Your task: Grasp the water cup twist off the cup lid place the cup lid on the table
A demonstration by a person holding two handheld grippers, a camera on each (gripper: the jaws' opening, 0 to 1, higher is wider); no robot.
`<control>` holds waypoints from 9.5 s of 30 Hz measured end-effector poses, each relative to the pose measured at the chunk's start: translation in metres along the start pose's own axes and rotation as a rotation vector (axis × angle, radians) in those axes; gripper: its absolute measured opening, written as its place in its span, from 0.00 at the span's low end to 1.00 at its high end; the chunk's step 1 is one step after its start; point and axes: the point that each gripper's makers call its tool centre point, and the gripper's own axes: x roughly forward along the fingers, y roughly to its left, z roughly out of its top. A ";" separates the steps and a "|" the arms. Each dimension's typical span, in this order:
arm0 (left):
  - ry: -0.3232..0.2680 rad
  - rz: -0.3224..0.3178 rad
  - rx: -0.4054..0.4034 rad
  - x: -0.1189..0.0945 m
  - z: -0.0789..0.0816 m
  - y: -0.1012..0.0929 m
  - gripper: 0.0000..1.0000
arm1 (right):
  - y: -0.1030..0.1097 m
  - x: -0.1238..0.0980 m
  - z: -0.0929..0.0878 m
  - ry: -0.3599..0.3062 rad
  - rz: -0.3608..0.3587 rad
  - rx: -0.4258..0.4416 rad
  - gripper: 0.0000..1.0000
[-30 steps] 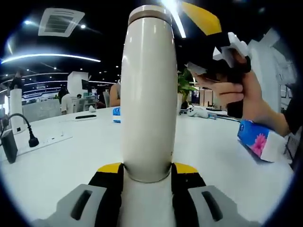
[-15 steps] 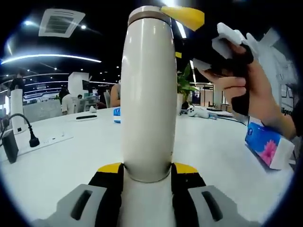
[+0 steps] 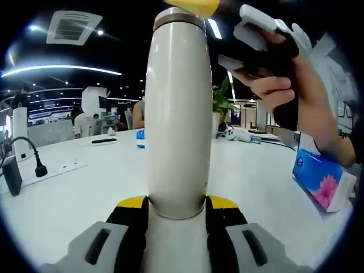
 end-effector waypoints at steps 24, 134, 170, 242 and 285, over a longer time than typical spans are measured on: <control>0.001 -0.001 -0.001 0.001 0.000 0.001 0.42 | -0.003 -0.002 -0.002 -0.026 0.187 0.069 0.46; -0.001 0.010 0.008 0.000 0.000 -0.001 0.41 | -0.002 -0.012 -0.006 -0.027 0.036 -0.003 0.57; -0.002 0.004 0.007 0.001 0.000 0.000 0.41 | 0.000 -0.010 -0.004 -0.106 0.327 0.146 0.45; -0.002 0.014 0.011 0.005 0.001 0.002 0.47 | 0.007 -0.009 -0.017 -0.096 0.719 0.326 0.49; -0.019 0.010 -0.004 0.010 0.002 0.005 0.49 | 0.004 -0.004 -0.001 -0.134 0.661 0.204 0.47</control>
